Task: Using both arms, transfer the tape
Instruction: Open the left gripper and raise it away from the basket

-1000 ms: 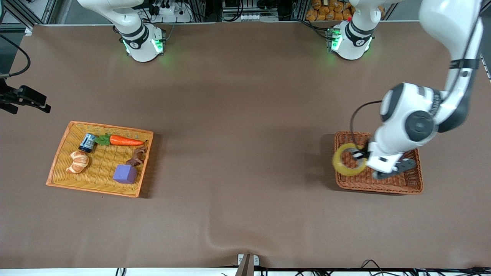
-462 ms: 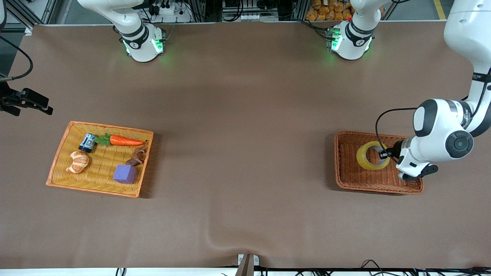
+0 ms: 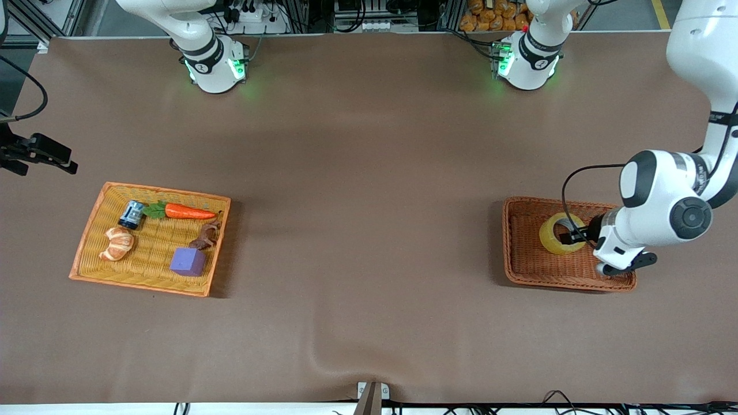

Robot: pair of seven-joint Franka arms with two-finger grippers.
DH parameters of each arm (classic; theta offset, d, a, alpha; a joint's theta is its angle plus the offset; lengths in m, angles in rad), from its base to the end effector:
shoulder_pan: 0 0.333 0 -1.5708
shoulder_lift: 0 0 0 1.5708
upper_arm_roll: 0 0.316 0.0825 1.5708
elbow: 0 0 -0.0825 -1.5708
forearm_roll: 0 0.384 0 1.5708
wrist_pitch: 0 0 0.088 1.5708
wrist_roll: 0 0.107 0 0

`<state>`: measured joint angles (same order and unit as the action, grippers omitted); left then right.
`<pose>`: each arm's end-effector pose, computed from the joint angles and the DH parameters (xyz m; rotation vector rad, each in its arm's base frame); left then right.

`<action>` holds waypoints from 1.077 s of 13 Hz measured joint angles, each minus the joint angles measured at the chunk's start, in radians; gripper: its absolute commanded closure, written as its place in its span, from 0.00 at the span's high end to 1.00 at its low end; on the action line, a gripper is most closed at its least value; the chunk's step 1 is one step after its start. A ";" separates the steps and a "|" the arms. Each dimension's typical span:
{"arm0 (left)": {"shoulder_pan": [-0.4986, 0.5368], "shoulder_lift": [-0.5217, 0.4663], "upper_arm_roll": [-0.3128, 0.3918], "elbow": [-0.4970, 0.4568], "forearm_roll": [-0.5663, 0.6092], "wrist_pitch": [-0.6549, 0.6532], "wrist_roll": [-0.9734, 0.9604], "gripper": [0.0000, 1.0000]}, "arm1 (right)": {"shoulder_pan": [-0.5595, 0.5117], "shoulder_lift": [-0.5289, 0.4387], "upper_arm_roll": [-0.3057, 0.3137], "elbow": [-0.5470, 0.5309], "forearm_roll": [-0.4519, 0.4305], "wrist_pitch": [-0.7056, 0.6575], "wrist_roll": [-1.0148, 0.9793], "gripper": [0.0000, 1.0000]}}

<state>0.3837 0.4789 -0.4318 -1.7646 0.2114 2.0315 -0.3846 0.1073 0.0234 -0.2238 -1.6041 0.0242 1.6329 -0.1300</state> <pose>0.6365 0.0030 0.3012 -3.0878 -0.3935 0.2506 0.5630 -0.0620 0.6014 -3.1234 -0.0190 -0.0129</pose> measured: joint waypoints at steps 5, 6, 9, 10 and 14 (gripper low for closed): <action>0.000 -0.272 -0.016 0.032 -0.003 -0.143 0.060 1.00 | 0.000 0.012 0.000 0.010 0.001 0.010 0.000 1.00; 0.000 -0.335 -0.017 0.036 -0.018 -0.177 0.095 1.00 | 0.000 0.013 0.000 0.011 0.001 0.010 0.000 1.00; 0.003 -0.468 -0.012 0.054 -0.075 -0.312 0.149 1.00 | 0.000 0.014 0.001 0.013 0.002 0.010 0.000 1.00; 0.008 -0.488 -0.012 0.071 -0.084 -0.355 0.152 1.00 | 0.000 0.014 0.001 0.013 0.002 0.010 0.000 1.00; 0.011 -0.493 0.001 0.173 -0.106 -0.466 0.185 1.00 | 0.001 0.014 0.002 0.016 0.002 0.008 0.000 1.00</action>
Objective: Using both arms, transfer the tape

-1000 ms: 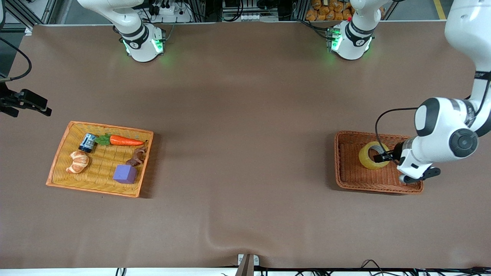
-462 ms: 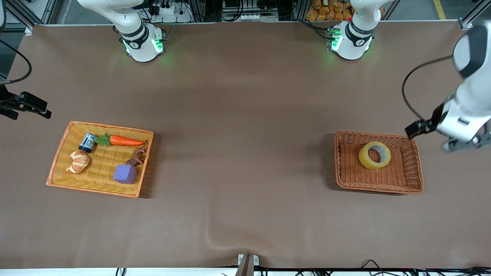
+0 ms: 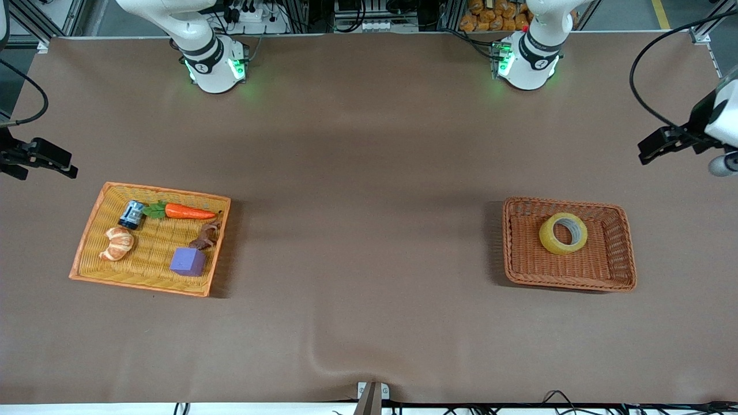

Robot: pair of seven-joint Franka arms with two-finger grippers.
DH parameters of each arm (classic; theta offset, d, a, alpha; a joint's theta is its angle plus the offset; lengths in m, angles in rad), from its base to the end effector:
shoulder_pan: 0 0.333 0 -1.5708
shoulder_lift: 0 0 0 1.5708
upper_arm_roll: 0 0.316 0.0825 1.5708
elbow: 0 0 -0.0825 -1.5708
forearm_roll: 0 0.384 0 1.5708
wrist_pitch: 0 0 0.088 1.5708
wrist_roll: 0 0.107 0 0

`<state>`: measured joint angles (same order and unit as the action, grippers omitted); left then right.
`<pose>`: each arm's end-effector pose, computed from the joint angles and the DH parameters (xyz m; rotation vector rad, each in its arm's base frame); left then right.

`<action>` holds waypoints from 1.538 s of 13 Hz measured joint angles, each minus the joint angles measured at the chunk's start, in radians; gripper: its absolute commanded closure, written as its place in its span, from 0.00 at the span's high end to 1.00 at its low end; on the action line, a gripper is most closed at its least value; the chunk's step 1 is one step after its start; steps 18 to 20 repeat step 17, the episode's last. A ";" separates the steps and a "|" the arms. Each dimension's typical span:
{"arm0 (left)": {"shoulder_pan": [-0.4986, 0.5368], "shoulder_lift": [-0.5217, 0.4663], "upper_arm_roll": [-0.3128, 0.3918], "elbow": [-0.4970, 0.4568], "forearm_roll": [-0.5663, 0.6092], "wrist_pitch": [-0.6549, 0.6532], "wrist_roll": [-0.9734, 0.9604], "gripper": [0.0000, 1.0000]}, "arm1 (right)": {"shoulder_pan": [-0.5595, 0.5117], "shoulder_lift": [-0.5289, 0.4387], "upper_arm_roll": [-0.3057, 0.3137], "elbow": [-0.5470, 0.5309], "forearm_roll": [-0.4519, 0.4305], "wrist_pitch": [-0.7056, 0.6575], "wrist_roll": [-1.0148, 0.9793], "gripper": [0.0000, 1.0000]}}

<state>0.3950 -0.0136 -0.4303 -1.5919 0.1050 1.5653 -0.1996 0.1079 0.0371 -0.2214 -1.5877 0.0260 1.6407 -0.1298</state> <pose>0.5498 -0.0098 0.6215 -3.0198 -0.2485 0.0018 0.5684 -0.0599 0.6023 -3.1257 -0.0233 -0.0295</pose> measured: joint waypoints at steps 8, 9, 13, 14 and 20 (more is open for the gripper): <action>-0.360 0.000 0.430 0.016 -0.055 -0.025 0.127 1.00 | -0.001 -0.003 -0.006 0.059 0.000 -0.064 0.000 1.00; -0.362 0.000 0.430 0.018 -0.057 -0.026 0.127 1.00 | -0.001 -0.002 -0.005 0.059 0.000 -0.064 0.000 1.00; -0.377 0.000 0.428 0.021 -0.058 -0.047 0.135 1.00 | -0.001 -0.001 -0.005 0.059 0.000 -0.064 0.000 1.00; -0.377 0.000 0.428 0.021 -0.058 -0.048 0.157 1.00 | -0.001 -0.001 -0.005 0.059 0.000 -0.064 0.000 1.00; -0.379 0.000 0.428 0.033 -0.058 -0.073 0.189 1.00 | -0.001 -0.001 -0.004 0.059 0.000 -0.064 0.000 1.00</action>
